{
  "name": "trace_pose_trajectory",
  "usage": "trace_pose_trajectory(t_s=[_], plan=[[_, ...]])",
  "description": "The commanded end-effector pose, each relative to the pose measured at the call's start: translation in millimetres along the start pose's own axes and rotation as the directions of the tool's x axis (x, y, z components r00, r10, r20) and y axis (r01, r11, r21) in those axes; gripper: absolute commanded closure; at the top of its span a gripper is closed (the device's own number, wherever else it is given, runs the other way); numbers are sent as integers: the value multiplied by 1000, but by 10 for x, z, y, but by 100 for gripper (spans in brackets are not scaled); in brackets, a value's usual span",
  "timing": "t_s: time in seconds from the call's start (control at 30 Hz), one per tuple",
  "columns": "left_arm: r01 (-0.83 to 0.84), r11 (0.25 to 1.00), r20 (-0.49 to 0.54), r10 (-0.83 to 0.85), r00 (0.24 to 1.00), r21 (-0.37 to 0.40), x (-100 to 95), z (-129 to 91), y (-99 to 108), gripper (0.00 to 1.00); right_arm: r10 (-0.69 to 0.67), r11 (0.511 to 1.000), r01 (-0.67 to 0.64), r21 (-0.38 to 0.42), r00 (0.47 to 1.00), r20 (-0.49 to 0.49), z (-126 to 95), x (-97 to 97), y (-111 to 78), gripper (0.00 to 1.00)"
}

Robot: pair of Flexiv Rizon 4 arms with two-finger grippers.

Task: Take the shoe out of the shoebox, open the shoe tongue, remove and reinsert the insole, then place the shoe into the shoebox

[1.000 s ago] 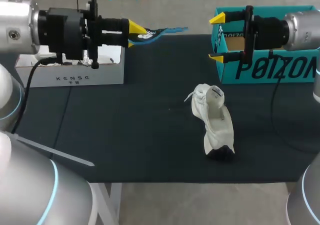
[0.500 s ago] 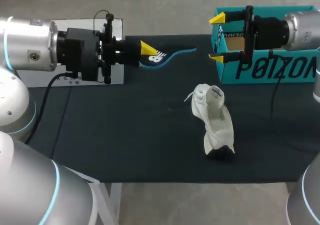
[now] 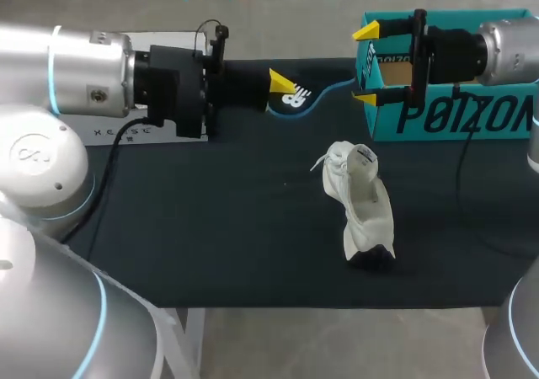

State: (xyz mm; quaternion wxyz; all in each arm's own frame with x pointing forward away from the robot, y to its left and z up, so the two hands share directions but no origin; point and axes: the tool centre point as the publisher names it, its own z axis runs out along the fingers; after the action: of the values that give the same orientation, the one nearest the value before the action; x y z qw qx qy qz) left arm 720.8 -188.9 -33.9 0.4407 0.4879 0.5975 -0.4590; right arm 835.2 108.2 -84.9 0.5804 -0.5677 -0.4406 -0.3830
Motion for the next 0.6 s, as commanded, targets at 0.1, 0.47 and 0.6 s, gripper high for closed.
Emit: trace_pose_trajectory(t_s=[0.1, 0.47, 0.6], plan=[[-13, 1000, -16, 13, 1000, 26, -47, 434, 185, 100, 1, 1000, -1, 0, 1000, 1, 7, 0, 5, 0], [-26, 1000, -27, 27, 999, 13, -18, 654, 240, 100, 1, 1000, -1, 0, 1000, 1, 7, 0, 5, 0], [-32, 999, -34, 32, 999, -7, -19, 641, 260, 100, 1, 1000, -1, 0, 1000, 1, 7, 0, 5, 0]])
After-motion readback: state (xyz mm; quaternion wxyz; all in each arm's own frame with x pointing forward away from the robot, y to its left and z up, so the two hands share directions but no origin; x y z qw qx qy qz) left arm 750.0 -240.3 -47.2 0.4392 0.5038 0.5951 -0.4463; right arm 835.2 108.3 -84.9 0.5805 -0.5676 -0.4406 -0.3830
